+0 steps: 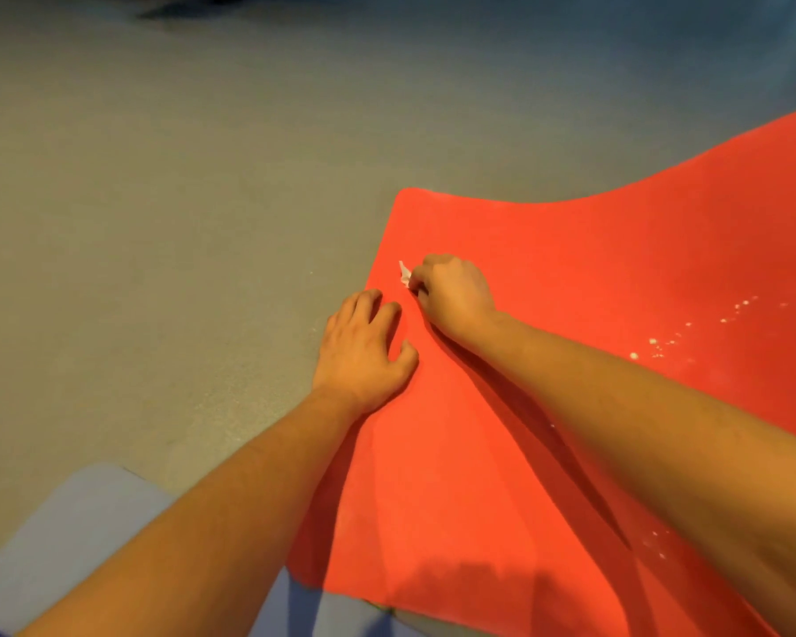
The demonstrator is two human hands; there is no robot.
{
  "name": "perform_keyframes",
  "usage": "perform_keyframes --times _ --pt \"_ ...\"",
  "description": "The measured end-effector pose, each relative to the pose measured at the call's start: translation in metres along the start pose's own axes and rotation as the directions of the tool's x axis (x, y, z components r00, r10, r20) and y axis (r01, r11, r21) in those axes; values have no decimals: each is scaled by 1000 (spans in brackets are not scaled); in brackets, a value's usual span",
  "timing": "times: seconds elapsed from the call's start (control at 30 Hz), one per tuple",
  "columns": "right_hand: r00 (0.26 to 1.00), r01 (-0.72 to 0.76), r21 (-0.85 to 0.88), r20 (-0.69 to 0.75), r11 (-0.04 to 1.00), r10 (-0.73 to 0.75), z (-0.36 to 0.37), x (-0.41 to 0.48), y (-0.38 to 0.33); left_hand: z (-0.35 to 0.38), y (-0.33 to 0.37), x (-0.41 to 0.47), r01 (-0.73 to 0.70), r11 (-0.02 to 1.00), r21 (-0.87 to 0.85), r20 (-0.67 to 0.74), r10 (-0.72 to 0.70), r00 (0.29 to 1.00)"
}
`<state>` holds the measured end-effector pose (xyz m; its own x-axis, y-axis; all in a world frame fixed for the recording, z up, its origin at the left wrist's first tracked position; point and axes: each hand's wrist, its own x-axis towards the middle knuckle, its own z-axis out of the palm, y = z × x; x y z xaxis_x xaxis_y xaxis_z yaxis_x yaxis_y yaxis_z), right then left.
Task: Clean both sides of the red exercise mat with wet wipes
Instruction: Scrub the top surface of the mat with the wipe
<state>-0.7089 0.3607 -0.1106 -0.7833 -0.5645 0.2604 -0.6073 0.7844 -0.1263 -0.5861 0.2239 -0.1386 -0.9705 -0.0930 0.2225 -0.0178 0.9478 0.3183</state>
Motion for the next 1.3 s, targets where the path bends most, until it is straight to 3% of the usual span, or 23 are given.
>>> perform_keyframes --times 0.2,0.47,0.7,0.9,1.03,1.13,1.2,1.3 --pt "998 48 -12 -51 999 -48 6 1 9 5 -2 -1 -12 999 30 -25 12 1000" --pt "993 -118 -163 3 980 120 21 119 52 12 -6 2 -34 998 59 -43 37 998" --pt "973 -224 -143 22 964 229 24 161 68 11 -6 3 -23 998 61 -31 25 999" --pt "991 -136 -118 -5 984 136 9 97 46 7 -3 3 -12 999 48 -35 13 999" --pt "998 30 -122 -54 992 -37 8 46 32 5 -1 2 -15 998 53 -46 18 999" --pt "988 152 -188 9 970 -153 6 46 43 6 0 1 -35 998 45 -93 39 995" --pt "989 146 -208 52 967 -138 1 65 56 8 -2 3 -38 999 37 -121 42 992" --pt "998 8 -173 57 985 2 3 91 68 9 -7 4 -34 999 4 -138 34 990"
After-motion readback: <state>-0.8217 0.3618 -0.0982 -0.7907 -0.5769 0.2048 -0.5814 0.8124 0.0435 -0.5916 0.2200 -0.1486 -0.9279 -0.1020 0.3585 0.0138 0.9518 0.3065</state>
